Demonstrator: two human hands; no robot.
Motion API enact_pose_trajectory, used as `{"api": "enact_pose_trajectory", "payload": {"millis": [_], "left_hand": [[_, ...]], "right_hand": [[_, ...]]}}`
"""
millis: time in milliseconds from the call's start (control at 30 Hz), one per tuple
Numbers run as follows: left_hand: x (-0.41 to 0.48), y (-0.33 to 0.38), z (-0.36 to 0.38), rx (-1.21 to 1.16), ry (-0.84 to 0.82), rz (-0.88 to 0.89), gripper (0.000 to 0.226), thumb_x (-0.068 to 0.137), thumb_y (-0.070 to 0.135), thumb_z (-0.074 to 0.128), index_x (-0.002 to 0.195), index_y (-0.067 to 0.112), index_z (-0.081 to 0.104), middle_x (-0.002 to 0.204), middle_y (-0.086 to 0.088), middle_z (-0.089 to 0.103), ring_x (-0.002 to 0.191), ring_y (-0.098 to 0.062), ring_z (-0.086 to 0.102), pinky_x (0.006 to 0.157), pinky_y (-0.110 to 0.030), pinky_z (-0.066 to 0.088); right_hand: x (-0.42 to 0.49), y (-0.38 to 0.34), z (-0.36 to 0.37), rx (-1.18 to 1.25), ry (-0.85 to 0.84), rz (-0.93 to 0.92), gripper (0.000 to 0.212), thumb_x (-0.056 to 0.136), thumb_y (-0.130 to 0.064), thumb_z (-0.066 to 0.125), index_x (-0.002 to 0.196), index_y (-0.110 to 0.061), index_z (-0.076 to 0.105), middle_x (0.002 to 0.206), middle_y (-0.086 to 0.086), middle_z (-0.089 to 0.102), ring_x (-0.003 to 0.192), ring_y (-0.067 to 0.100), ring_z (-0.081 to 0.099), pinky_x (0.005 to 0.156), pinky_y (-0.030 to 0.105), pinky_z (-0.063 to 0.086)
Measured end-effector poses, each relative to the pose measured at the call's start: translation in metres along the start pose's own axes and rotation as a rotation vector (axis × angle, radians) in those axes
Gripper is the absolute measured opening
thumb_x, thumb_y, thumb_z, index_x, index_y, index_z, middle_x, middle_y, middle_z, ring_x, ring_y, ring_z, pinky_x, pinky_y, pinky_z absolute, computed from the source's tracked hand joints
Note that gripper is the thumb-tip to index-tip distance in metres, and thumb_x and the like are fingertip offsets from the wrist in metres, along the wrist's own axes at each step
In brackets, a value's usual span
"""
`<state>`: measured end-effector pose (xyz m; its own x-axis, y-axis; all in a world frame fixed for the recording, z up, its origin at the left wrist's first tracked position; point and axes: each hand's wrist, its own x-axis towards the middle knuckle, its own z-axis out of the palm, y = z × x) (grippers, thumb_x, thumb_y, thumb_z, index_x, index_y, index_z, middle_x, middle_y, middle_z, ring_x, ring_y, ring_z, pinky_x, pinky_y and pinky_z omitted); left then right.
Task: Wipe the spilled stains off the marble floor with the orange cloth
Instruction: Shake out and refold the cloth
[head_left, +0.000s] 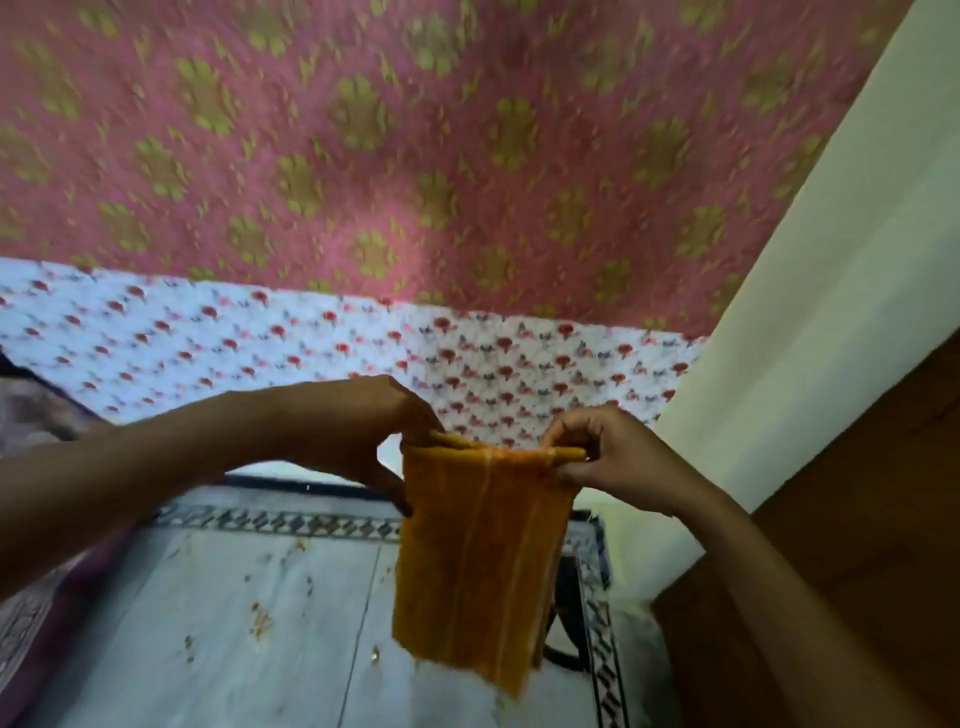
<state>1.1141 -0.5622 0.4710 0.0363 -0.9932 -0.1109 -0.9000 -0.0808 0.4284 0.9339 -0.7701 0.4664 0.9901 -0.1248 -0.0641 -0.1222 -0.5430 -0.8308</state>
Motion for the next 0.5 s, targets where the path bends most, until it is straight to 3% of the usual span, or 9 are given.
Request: {"api": "enact_pose_trajectory", "payload": {"millis": [33,167,300,400,500], "left_hand": [[0.006,-0.013,0.020,-0.019,-0.024,-0.124,0.040,0.064,0.066,0.069,0.093,0.039,0.063,0.093,0.015,0.065,0.086,-0.004,0.063,0.075,-0.023,0.051],[0.027,-0.072,0.145,0.005,0.195,-0.094,0.032,0.069,0.049,0.075,0.074,0.020,0.062,0.070,0.013,0.057,0.061,-0.004,0.054,0.053,-0.012,0.039],[0.057,-0.145,0.307,-0.125,0.372,-0.141,0.022,0.072,0.035,0.071,0.081,0.016,0.067,0.077,0.006,0.067,0.068,-0.003,0.057,0.062,-0.023,0.046],[0.074,-0.195,0.441,-0.270,0.393,-0.178,0.018,0.074,0.020,0.074,0.084,0.022,0.060,0.079,0.005,0.069,0.071,-0.004,0.060,0.063,-0.021,0.046],[0.081,-0.236,0.581,-0.442,0.314,-0.201,0.029,0.075,0.011,0.075,0.081,0.028,0.053,0.080,0.009,0.068,0.072,-0.001,0.063,0.065,-0.015,0.048]], "right_hand": [[0.010,0.023,0.012,-0.019,0.011,0.031,0.028,0.082,0.004,0.065,0.081,-0.023,0.062,0.078,-0.005,0.065,0.071,0.002,0.065,0.066,0.020,0.055],[0.045,0.133,0.075,-0.142,0.056,0.111,0.032,0.083,0.001,0.064,0.101,-0.025,0.064,0.088,-0.009,0.064,0.083,0.005,0.062,0.070,0.011,0.051],[0.065,0.277,0.162,-0.276,0.043,0.118,0.036,0.081,0.003,0.061,0.107,-0.021,0.068,0.101,-0.002,0.067,0.091,0.013,0.060,0.080,0.022,0.048],[0.067,0.397,0.236,-0.333,-0.004,0.116,0.031,0.078,0.002,0.064,0.100,-0.020,0.071,0.094,0.000,0.068,0.085,0.015,0.060,0.074,0.024,0.047],[0.054,0.515,0.317,-0.388,-0.214,0.133,0.025,0.079,-0.006,0.066,0.095,-0.024,0.070,0.088,-0.006,0.065,0.082,0.011,0.059,0.068,0.019,0.045]]}}
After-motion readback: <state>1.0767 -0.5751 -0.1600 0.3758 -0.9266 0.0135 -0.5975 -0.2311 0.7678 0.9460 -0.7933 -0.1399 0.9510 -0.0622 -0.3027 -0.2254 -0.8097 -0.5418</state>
